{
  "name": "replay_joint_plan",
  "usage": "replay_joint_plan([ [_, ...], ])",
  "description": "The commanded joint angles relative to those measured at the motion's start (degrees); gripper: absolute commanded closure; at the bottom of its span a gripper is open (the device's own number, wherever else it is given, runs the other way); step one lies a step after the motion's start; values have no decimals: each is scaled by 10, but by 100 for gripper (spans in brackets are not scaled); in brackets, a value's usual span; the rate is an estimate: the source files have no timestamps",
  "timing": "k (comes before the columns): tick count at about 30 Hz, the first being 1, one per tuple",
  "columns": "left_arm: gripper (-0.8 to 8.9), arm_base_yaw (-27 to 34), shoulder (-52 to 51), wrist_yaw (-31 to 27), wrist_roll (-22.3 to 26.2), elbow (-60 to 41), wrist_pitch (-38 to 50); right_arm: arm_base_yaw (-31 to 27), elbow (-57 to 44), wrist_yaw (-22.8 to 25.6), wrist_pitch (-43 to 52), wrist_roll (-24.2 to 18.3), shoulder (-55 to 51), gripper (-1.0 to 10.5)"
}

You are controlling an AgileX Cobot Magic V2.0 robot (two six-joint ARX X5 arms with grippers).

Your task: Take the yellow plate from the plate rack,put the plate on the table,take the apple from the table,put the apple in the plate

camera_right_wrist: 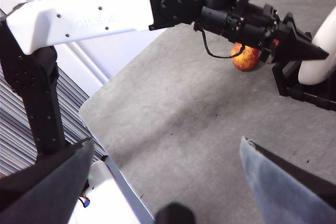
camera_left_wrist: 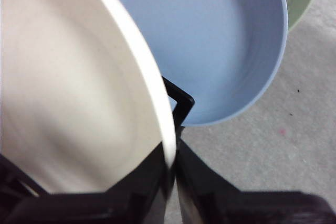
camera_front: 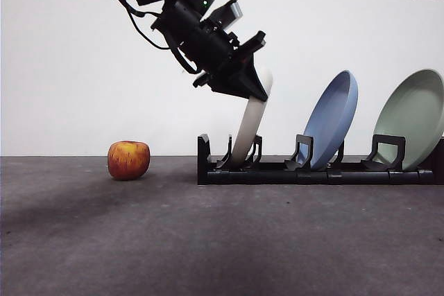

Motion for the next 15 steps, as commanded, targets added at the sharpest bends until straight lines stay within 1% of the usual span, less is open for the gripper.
replay_joint_plan([
  [1,822,1,-10,1,-5,-1,-1,0,3,0,2,-3,0,474],
  [4,822,3,-29,1,-14,-1,-2,0,3,0,2,-4,2,474],
  [15,822,3,-114,2,-14,-1,-35,0,3,0,2,-5,11,474],
])
